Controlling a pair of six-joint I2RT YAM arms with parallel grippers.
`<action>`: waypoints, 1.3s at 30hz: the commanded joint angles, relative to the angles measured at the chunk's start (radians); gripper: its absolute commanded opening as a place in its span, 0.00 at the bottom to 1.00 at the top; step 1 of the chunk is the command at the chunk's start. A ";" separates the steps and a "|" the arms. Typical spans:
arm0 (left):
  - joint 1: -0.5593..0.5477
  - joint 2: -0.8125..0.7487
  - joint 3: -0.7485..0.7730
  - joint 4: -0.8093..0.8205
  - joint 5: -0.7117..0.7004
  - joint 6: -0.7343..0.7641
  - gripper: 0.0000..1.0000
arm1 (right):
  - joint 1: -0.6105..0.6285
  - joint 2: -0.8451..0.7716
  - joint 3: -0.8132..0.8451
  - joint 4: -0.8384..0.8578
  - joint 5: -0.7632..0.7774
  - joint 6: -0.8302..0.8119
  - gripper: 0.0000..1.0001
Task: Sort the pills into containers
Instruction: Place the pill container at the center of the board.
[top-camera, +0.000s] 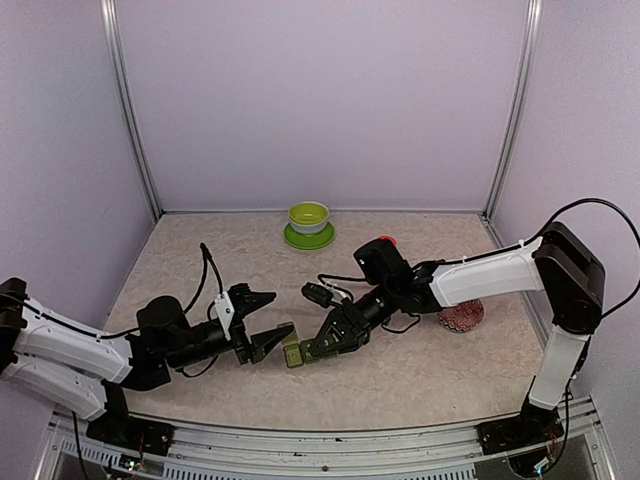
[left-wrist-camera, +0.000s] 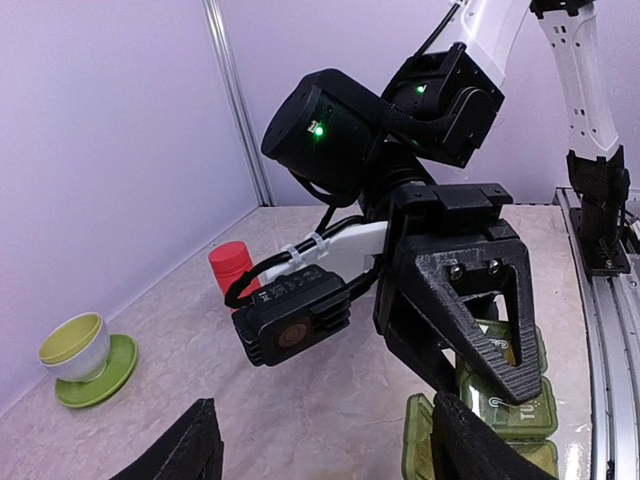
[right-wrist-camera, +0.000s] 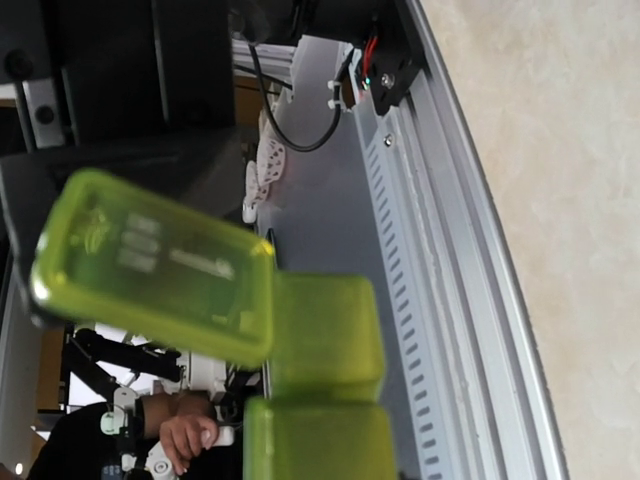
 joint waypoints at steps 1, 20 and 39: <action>0.007 0.021 0.040 -0.034 -0.014 -0.014 0.69 | 0.016 0.003 0.036 -0.020 0.001 -0.027 0.18; 0.054 0.055 0.088 -0.140 -0.044 -0.040 0.68 | 0.021 -0.021 0.051 -0.068 -0.008 -0.077 0.18; 0.068 0.098 0.125 -0.194 0.044 -0.043 0.69 | 0.017 -0.017 0.095 -0.118 0.001 -0.110 0.18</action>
